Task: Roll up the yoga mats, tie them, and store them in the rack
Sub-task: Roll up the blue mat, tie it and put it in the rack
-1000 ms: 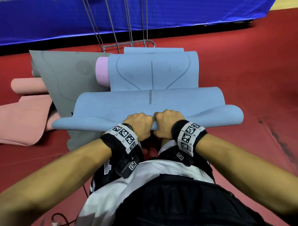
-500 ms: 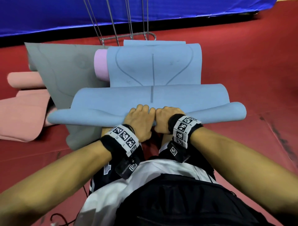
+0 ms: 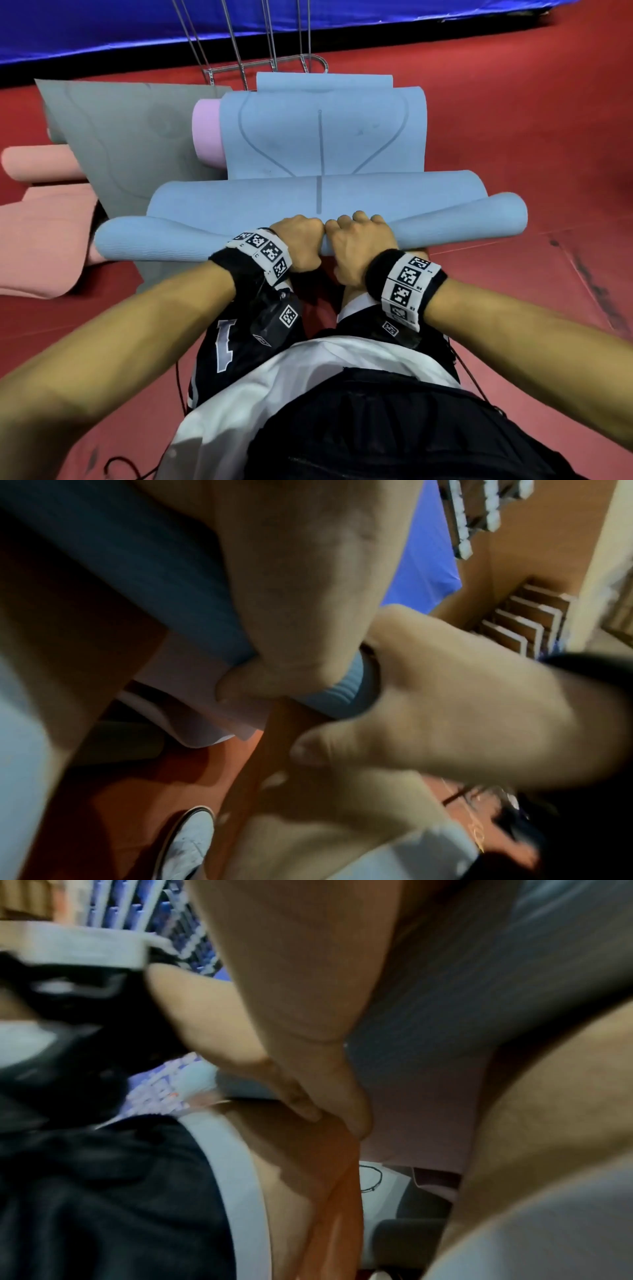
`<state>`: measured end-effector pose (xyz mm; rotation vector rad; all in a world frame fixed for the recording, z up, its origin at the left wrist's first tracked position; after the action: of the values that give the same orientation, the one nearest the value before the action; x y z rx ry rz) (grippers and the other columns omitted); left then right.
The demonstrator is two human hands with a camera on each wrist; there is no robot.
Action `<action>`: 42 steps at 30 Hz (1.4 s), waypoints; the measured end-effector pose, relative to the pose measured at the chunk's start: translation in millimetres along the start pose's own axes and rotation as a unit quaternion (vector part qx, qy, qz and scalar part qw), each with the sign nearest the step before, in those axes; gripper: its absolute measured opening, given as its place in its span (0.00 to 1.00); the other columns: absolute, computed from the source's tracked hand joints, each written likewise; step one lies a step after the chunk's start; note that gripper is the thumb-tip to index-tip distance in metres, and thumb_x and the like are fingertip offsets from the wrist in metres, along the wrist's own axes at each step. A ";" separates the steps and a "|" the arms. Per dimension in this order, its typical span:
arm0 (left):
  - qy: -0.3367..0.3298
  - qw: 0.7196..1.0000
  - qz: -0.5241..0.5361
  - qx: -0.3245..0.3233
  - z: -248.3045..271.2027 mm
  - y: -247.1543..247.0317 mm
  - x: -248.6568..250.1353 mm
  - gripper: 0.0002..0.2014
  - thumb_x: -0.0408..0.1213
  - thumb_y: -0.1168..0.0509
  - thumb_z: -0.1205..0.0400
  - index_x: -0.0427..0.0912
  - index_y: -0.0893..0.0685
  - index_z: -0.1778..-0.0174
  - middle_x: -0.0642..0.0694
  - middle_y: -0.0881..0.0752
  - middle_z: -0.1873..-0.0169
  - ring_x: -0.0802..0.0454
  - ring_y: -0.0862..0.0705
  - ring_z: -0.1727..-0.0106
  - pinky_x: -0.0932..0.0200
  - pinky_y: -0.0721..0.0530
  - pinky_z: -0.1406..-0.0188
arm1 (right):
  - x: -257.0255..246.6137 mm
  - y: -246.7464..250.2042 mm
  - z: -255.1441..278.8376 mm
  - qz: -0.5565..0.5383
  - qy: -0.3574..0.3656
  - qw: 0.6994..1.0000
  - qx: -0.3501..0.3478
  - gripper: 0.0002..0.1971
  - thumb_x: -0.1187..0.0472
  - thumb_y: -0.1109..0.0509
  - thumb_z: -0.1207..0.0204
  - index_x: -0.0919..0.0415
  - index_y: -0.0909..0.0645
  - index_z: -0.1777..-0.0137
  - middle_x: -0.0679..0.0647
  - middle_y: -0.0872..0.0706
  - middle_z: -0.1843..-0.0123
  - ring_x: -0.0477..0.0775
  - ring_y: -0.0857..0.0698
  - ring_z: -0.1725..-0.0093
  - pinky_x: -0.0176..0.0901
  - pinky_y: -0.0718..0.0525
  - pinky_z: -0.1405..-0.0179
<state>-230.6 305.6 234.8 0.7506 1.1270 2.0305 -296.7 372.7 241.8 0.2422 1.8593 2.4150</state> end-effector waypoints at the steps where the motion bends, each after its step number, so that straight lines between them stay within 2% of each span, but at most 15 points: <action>1: -0.005 1.000 0.002 -0.007 -1.2 -1.6 0.4 0.06 0.34 0.34 0.26 0.44 0.25 0.57 0.39 0.13 0.52 0.40 0.17 0.59 0.55 0.22 0.63 | 0.3 -0.6 -2.1 0.002 0.002 1.000 -0.007 0.21 0.54 0.28 0.27 0.55 0.25 0.35 0.53 0.15 0.39 0.61 0.18 0.37 0.52 0.24 0.44; 5: 0.009 1.000 -0.010 0.010 1.0 -6.7 -0.7 0.11 0.36 0.33 0.24 0.43 0.20 0.46 0.40 0.13 0.47 0.38 0.13 0.48 0.53 0.22 0.58 | 1.3 0.2 -16.6 -0.008 0.001 0.999 -0.054 0.12 0.56 0.34 0.21 0.54 0.20 0.39 0.54 0.12 0.42 0.59 0.12 0.43 0.48 0.25 0.54; 7: 0.021 0.999 -0.033 0.030 2.5 -8.8 -3.1 0.19 0.36 0.33 0.23 0.43 0.21 0.36 0.41 0.16 0.42 0.39 0.16 0.41 0.51 0.22 0.55 | -0.3 1.2 -19.2 -0.018 -0.004 0.998 -0.061 0.13 0.55 0.34 0.21 0.54 0.20 0.38 0.54 0.13 0.41 0.58 0.12 0.43 0.48 0.24 0.53; 10: 0.021 0.992 -0.103 0.070 4.9 -10.4 1.4 0.24 0.39 0.30 0.24 0.44 0.27 0.33 0.44 0.21 0.39 0.42 0.23 0.34 0.49 0.23 0.46 | 2.0 0.3 -19.4 -0.037 -0.015 0.997 -0.066 0.14 0.51 0.31 0.23 0.54 0.22 0.40 0.53 0.14 0.44 0.58 0.14 0.46 0.48 0.23 0.52; 12: 0.025 0.988 -0.128 0.082 5.8 -12.1 4.5 0.24 0.39 0.29 0.25 0.44 0.29 0.35 0.44 0.20 0.40 0.42 0.22 0.35 0.47 0.23 0.43 | 4.8 -1.2 -22.6 -0.048 -0.015 0.996 -0.080 0.10 0.50 0.32 0.23 0.52 0.26 0.47 0.51 0.17 0.52 0.57 0.18 0.53 0.48 0.23 0.54; 15: 0.010 0.994 -0.096 0.046 1.3 -10.7 3.2 0.18 0.35 0.32 0.22 0.42 0.25 0.37 0.41 0.16 0.43 0.39 0.17 0.41 0.48 0.23 0.54 | 3.8 -4.8 -29.7 -0.044 -0.004 0.992 -0.121 0.09 0.51 0.34 0.24 0.54 0.29 0.55 0.47 0.23 0.63 0.54 0.21 0.59 0.48 0.20 0.58; 18: 0.006 0.998 -0.065 0.016 -8.5 1.2 -2.4 0.13 0.35 0.32 0.24 0.44 0.19 0.43 0.43 0.17 0.53 0.39 0.16 0.52 0.51 0.22 0.58 | 10.4 -3.6 -34.4 -0.076 -0.018 0.986 -0.145 0.08 0.54 0.32 0.28 0.55 0.25 0.53 0.49 0.22 0.64 0.56 0.18 0.60 0.47 0.19 0.59; 20: 0.010 0.999 -0.033 0.000 -13.8 5.9 -5.6 0.10 0.36 0.31 0.26 0.45 0.20 0.50 0.47 0.21 0.62 0.41 0.18 0.58 0.52 0.18 0.60 | 16.2 1.6 -34.3 -0.111 -0.028 0.987 -0.116 0.13 0.55 0.30 0.30 0.55 0.21 0.46 0.51 0.19 0.59 0.58 0.18 0.58 0.47 0.21 0.59; 23: 0.012 0.999 0.012 -0.027 -23.0 11.2 -14.7 0.08 0.35 0.30 0.28 0.46 0.25 0.61 0.48 0.22 0.69 0.43 0.18 0.64 0.52 0.13 0.61 | 14.3 10.0 -35.5 -0.072 -0.007 0.997 -0.035 0.24 0.56 0.27 0.31 0.54 0.25 0.35 0.53 0.16 0.43 0.62 0.18 0.42 0.51 0.24 0.52; 26: 0.007 0.997 0.039 -0.072 -26.8 14.7 -20.0 0.09 0.31 0.28 0.31 0.43 0.23 0.69 0.46 0.18 0.73 0.45 0.18 0.68 0.58 0.21 0.70 | 5.3 6.7 -39.5 0.010 0.014 0.999 -0.028 0.22 0.55 0.29 0.26 0.55 0.27 0.33 0.54 0.14 0.39 0.61 0.16 0.37 0.52 0.25 0.48; 30: 0.026 0.999 0.018 -0.018 -17.6 12.2 -18.0 0.06 0.36 0.31 0.27 0.44 0.19 0.56 0.44 0.15 0.60 0.43 0.16 0.62 0.55 0.19 0.64 | 4.8 4.8 -47.8 0.018 0.022 0.998 -0.051 0.08 0.54 0.31 0.25 0.51 0.25 0.49 0.51 0.13 0.48 0.57 0.16 0.54 0.47 0.25 0.59; 33: 0.046 0.994 -0.069 0.066 -10.2 1.1 -16.3 0.19 0.39 0.32 0.25 0.45 0.23 0.38 0.44 0.14 0.48 0.41 0.15 0.46 0.53 0.24 0.57 | 2.6 3.0 -52.9 -0.001 0.019 0.997 -0.069 0.10 0.50 0.33 0.26 0.52 0.29 0.52 0.50 0.17 0.56 0.56 0.19 0.57 0.47 0.23 0.58; 36: 0.064 0.980 -0.141 0.124 -7.4 -4.1 -12.8 0.27 0.40 0.28 0.27 0.48 0.28 0.33 0.47 0.21 0.39 0.45 0.20 0.37 0.50 0.23 0.47 | 6.9 4.1 -57.5 -0.034 0.007 0.994 -0.103 0.09 0.51 0.34 0.26 0.55 0.28 0.58 0.47 0.22 0.65 0.56 0.18 0.59 0.48 0.18 0.58; 38: 0.067 0.979 -0.153 0.120 -10.5 -4.6 -12.6 0.25 0.38 0.29 0.26 0.47 0.28 0.33 0.48 0.20 0.39 0.44 0.18 0.38 0.49 0.23 0.45 | 10.3 4.2 -60.6 -0.049 0.007 0.991 -0.128 0.08 0.52 0.34 0.27 0.54 0.29 0.62 0.48 0.21 0.66 0.55 0.18 0.61 0.48 0.17 0.58; 42: 0.027 0.990 -0.114 0.078 -23.6 7.8 -17.3 0.15 0.38 0.34 0.24 0.48 0.22 0.40 0.46 0.13 0.49 0.42 0.13 0.50 0.52 0.23 0.57 | 16.1 4.4 -61.1 -0.060 0.006 0.990 -0.125 0.07 0.53 0.33 0.29 0.55 0.27 0.61 0.50 0.19 0.63 0.54 0.21 0.66 0.47 0.22 0.59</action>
<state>-240.2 277.7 228.2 0.6149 1.3499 1.7969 -323.1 316.0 232.0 0.0931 1.5060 2.5359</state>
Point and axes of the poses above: each hand's wrist, its own z-axis away from the middle knuckle, its own y-axis out of the back of the hand, x = y × z, the point moved 6 cm from there along -z, towards the middle knuckle
